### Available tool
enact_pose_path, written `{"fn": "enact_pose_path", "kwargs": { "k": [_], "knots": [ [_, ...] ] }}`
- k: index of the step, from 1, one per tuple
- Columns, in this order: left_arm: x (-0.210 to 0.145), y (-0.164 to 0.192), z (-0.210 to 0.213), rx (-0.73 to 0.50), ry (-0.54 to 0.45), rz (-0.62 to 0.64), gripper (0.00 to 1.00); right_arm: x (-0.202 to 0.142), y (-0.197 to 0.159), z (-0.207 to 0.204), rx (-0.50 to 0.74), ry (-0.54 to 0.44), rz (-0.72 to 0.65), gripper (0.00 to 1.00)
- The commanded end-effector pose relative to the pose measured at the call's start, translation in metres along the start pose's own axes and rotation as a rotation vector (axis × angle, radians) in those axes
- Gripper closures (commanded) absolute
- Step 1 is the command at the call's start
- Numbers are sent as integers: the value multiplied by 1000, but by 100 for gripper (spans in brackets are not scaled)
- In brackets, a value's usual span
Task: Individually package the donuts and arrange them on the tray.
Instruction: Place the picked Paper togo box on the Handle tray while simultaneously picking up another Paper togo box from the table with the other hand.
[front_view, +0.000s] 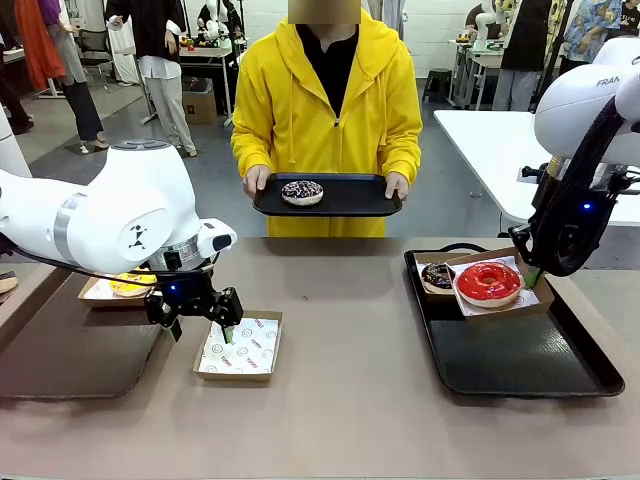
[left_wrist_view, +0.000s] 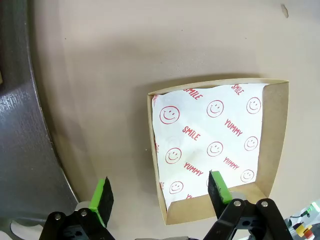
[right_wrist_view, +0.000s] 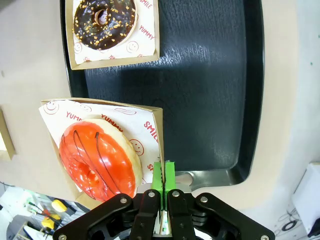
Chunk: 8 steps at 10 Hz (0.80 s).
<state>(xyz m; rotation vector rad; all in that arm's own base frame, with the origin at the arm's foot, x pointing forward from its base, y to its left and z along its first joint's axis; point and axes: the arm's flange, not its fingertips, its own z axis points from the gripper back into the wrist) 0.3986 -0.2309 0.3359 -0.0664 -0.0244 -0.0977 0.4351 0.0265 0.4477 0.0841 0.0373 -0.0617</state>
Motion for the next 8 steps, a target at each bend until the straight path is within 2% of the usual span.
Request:
{"fn": "enact_pose_path", "kwargs": {
  "k": [1, 4, 8],
  "knots": [
    [0, -1, 2, 1, 0, -1, 1, -2, 1, 2, 10, 1, -4, 98],
    [0, 0, 0, 0, 0, 0, 1, 0, 0, 0, 0, 0, 0, 98],
    [3, 2, 1, 27, -3, 48, 1, 0, 5, -30, -74, 1, -15, 98]
  ]
}}
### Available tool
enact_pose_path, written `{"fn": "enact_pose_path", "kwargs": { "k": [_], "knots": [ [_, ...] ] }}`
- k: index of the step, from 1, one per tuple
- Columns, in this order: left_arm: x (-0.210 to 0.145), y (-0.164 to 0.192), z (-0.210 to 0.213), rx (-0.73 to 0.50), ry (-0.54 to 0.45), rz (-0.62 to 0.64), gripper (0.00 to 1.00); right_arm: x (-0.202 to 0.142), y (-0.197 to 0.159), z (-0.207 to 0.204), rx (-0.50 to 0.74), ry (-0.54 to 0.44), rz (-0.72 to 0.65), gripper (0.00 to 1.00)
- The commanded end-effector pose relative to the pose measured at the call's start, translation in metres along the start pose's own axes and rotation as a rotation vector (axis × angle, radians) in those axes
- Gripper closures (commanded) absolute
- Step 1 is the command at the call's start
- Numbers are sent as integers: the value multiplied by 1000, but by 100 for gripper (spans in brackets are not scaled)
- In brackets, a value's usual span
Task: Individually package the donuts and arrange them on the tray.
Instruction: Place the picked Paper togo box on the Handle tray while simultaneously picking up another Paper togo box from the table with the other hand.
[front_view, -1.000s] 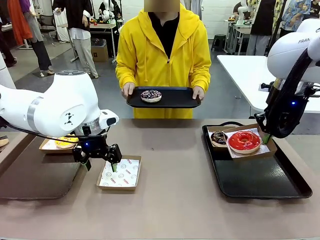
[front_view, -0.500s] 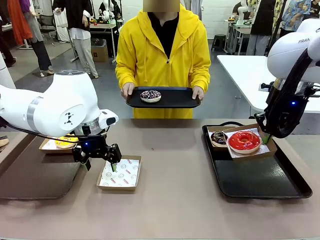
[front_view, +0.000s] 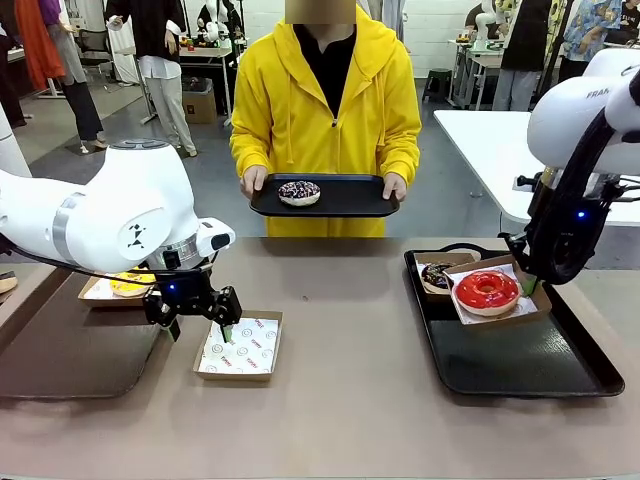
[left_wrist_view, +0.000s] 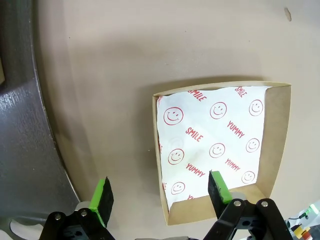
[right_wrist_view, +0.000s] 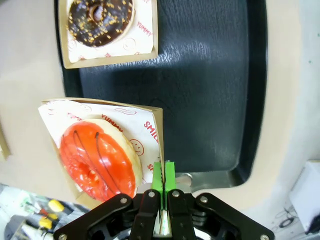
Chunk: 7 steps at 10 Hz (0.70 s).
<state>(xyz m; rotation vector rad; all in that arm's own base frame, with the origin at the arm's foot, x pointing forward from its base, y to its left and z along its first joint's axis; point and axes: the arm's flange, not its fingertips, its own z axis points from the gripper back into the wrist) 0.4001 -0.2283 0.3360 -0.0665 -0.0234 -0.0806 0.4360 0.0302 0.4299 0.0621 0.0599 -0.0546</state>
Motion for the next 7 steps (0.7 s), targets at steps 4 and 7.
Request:
{"fn": "enact_pose_path", "kwargs": {
  "k": [4, 7],
  "knots": [
    [5, -7, -3, 32, 5, 40, 1, 2, 6, -51, -94, -8, -47, 98],
    [7, -5, -7, 37, 12, 49, 1, 4, 12, -69, -104, 23, -35, 98]
  ]
}}
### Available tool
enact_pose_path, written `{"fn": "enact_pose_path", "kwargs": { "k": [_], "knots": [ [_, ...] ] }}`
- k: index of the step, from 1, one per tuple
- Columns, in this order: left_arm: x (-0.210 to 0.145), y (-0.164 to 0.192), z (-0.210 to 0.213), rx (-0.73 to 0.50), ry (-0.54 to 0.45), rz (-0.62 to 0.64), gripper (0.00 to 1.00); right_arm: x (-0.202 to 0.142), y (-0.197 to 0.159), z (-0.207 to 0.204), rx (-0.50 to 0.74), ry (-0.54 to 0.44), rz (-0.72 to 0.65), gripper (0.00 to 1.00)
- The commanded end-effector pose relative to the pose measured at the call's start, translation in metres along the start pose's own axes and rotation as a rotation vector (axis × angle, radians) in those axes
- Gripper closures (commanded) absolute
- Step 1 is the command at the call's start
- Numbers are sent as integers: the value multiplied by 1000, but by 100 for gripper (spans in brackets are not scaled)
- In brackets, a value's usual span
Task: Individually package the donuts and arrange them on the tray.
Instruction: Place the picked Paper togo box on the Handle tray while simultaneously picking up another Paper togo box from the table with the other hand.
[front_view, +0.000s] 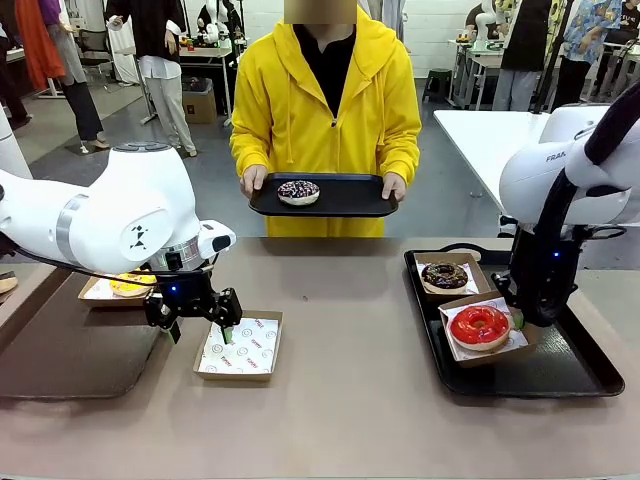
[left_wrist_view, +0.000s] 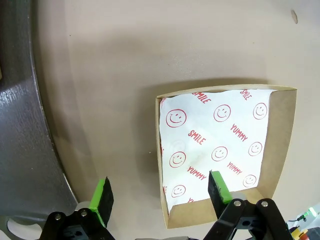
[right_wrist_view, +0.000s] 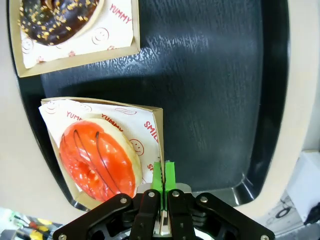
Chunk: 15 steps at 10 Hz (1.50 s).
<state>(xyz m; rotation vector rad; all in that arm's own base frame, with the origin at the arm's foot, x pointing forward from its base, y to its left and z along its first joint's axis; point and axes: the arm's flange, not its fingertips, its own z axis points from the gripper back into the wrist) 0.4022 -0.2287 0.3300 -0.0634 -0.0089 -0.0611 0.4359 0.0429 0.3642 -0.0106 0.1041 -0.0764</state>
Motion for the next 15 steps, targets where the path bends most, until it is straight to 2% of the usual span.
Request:
{"fn": "enact_pose_path", "kwargs": {
  "k": [1, 9, 10, 11, 12, 13, 14, 15],
  "knots": [
    [6, -6, -3, 34, 1, 30, 1, 3, 5, -6, -35, -29, -40, 98],
    [11, -11, -7, 29, 21, 30, 1, 8, 7, -8, -10, -3, -18, 98],
    [11, -11, -6, 27, 25, 22, 60, 8, 7, -8, -6, 4, -7, 38],
    [12, -11, -7, 28, 32, 25, 60, 8, 6, -8, -4, 7, -8, 38],
    [12, -11, -8, 29, 35, 25, 100, 7, 6, -8, -2, 8, -7, 0],
    [13, -11, -8, 29, 37, 26, 65, 7, 6, -7, 1, 7, -7, 35],
    [13, -12, -10, 31, 41, 24, 100, 7, 6, -8, 6, 9, -5, 0],
    [13, -12, -12, 30, 46, 24, 100, 6, 5, -8, 9, 13, -4, 0]
  ]
}}
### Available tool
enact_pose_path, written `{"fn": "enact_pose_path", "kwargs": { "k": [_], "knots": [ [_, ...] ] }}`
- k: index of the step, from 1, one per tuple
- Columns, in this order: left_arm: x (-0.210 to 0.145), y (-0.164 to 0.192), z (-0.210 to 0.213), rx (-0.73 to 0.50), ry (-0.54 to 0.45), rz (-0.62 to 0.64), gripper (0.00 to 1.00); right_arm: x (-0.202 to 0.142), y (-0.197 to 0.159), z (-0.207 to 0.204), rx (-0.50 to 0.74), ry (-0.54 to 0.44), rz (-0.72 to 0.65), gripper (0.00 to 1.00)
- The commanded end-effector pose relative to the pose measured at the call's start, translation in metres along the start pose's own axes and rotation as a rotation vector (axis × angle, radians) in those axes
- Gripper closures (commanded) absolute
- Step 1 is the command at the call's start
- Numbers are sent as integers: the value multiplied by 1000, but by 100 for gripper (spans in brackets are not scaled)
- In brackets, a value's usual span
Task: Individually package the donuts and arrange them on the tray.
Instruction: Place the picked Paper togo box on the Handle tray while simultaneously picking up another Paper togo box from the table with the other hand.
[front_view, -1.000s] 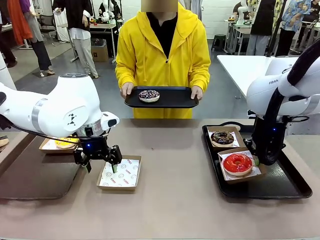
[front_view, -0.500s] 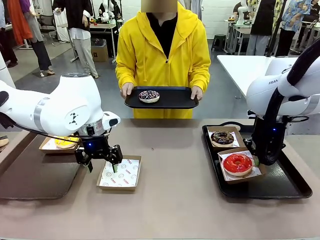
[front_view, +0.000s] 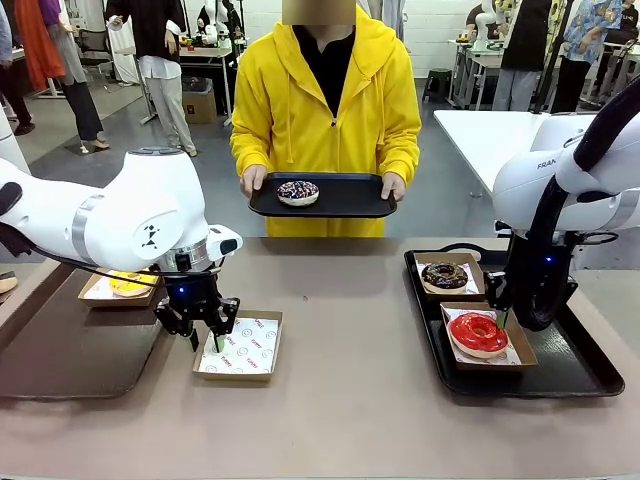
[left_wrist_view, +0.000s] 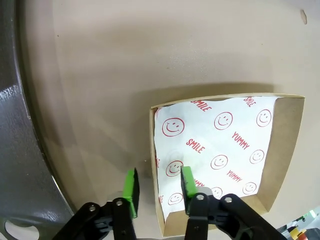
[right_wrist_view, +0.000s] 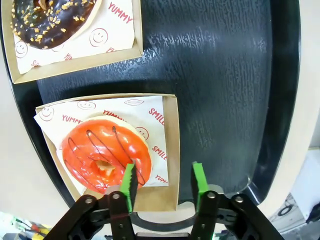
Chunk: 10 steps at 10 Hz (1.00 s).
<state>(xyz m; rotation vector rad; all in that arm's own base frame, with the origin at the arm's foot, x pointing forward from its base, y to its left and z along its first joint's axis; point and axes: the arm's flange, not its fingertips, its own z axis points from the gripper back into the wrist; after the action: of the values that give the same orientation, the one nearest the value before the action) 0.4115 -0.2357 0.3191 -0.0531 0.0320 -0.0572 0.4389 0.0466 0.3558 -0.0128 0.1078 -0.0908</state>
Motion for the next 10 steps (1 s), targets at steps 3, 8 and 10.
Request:
{"fn": "enact_pose_path", "kwargs": {
  "k": [3, 8, 10],
  "knots": [
    [5, -6, -1, 25, 11, 21, 100, 1, -1, 1, 20, 4, 11, 0],
    [7, -7, 5, 16, 32, 48, 100, -11, -20, 21, 133, -35, 49, 0],
    [7, -8, 28, 1, -1, 47, 100, -30, -64, 63, 370, -85, 98, 0]
  ]
}}
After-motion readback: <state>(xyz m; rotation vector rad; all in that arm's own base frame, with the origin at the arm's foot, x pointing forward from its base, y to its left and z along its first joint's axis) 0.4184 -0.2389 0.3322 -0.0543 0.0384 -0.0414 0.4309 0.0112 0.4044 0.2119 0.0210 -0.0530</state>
